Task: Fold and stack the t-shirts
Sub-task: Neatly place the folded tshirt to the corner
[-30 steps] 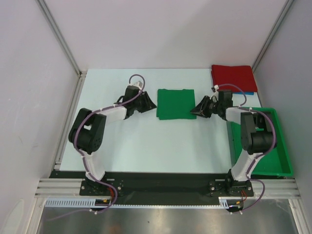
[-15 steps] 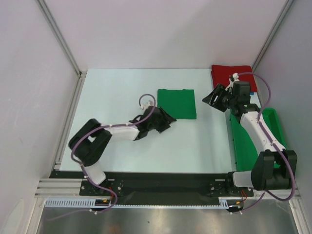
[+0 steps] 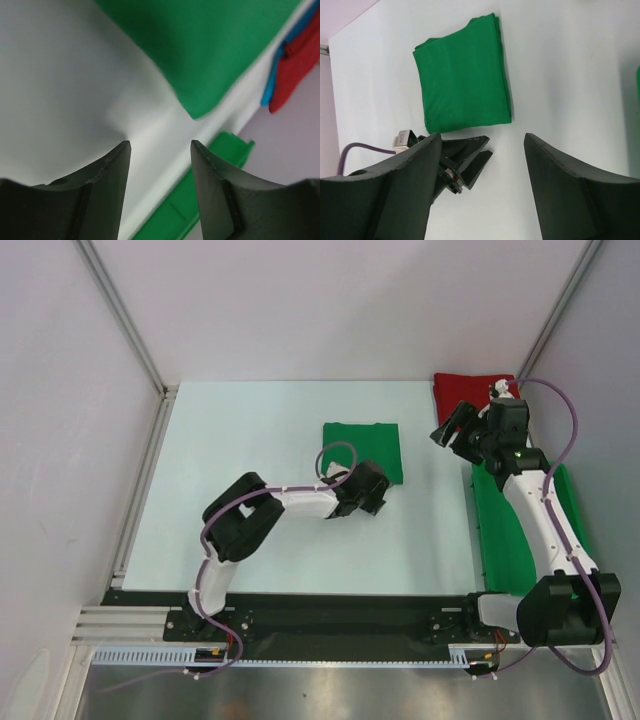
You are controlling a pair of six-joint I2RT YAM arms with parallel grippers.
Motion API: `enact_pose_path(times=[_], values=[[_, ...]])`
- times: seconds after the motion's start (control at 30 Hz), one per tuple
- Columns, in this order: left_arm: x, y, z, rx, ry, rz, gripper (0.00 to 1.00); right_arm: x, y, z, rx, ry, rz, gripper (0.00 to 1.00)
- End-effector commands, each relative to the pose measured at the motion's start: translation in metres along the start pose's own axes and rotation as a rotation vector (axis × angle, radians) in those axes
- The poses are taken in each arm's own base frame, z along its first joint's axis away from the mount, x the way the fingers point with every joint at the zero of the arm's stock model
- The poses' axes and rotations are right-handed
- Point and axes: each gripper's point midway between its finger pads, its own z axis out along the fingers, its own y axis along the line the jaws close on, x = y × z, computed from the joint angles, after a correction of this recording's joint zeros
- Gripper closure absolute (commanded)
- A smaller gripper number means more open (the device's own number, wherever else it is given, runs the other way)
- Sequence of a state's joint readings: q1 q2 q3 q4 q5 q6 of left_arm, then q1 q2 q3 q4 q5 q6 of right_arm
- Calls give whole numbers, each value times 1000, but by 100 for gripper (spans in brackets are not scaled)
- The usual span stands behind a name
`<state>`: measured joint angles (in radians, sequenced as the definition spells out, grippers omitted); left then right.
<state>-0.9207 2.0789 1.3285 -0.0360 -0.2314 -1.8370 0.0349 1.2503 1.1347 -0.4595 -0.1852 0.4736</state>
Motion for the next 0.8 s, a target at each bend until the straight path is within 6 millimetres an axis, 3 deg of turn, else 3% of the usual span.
enact_pose_path(times=[0.0,0.27,0.47,0.5,0.77], values=[[-13,14,14,-74,-87,-154,43,-25,4,-20,22,-87,-37,27],[-29,12,29,-51,-184,-255,38,-28,7,-24,7,-96,-53,21],[-29,14,40,-62,-199,-305,35,-27,4,-13,8,-66,-52,17],[-28,9,42,-52,-200,-325,35,-29,6,-13,6,-70,-50,17],[-38,23,57,-58,-247,-382,45,-35,4,9,18,-45,-26,16]])
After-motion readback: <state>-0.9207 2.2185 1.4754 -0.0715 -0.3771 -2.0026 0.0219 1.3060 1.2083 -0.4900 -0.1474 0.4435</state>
